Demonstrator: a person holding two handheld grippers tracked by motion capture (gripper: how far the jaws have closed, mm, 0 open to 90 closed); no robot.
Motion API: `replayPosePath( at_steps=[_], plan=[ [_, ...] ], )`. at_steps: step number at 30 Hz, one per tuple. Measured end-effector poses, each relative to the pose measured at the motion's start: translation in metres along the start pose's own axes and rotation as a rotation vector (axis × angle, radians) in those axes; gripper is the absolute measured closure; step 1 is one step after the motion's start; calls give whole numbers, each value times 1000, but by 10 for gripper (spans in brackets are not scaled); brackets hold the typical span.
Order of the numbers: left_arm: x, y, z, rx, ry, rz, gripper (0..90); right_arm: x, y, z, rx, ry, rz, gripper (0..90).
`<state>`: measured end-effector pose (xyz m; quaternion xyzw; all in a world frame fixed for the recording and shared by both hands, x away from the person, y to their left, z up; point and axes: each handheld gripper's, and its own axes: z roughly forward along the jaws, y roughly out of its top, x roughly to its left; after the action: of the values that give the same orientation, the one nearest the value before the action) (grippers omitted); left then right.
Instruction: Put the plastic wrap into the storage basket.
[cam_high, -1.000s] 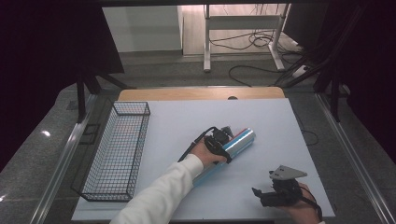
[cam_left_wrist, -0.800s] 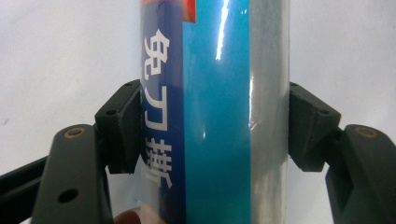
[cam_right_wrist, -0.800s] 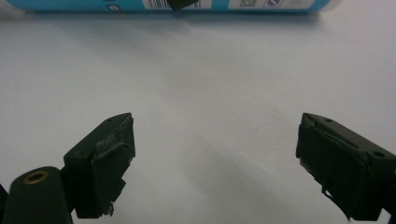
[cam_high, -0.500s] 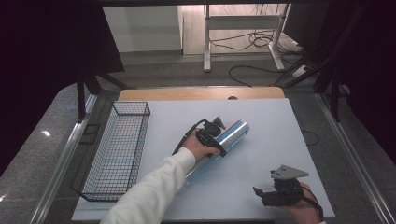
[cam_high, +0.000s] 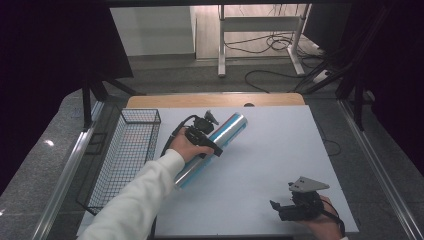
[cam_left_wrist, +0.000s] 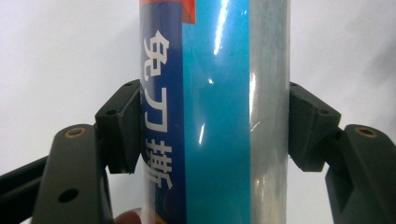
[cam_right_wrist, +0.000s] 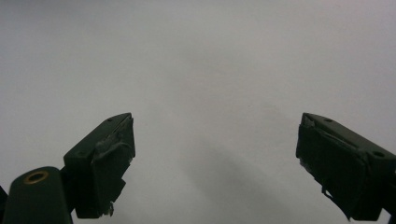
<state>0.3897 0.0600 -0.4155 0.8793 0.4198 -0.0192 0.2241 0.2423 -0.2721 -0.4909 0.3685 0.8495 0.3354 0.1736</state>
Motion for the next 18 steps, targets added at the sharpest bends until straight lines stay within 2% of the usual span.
replayPosePath(
  at_steps=[4,12,18],
  plan=[
    [9,-11,-20,-3,21,0,321,0,0,0,1,0,0,121],
    [31,-33,-50,-22,83,-36,322,0,0,2,8,-2,0,121],
    [46,-49,-72,-43,111,-63,322,0,0,2,10,-3,-1,121]
  ],
)
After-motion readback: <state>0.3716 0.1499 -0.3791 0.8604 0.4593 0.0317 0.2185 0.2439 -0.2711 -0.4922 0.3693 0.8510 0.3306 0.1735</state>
